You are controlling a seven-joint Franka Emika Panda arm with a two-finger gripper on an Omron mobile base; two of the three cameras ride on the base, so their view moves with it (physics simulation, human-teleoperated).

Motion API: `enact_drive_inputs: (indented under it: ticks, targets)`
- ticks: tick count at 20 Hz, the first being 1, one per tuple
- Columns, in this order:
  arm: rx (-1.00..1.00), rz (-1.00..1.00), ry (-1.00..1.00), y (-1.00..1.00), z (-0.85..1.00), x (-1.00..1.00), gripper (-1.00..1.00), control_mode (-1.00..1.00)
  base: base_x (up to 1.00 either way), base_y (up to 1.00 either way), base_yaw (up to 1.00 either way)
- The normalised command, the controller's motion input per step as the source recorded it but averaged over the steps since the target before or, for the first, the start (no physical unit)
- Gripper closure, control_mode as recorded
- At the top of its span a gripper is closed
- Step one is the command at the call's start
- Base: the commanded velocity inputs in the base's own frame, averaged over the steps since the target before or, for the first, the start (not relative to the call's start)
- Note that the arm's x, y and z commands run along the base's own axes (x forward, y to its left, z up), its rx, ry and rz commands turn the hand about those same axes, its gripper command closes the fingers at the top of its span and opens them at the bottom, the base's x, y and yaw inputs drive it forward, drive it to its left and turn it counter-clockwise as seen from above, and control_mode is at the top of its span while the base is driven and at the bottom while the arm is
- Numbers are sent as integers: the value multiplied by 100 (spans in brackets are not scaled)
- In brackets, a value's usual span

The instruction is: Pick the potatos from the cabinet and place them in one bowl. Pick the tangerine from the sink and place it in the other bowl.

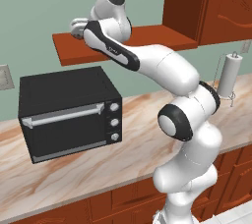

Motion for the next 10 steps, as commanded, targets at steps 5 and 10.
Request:
enact_drive_inputs:
  ticks: [5, 10]
  targets:
    - [-4, 0, 12, 18, 36, 19, -100, -100, 0, 0, 0]
    - [-7, 0, 4, 18, 10, 29, -100, -100, 0, 0, 0]
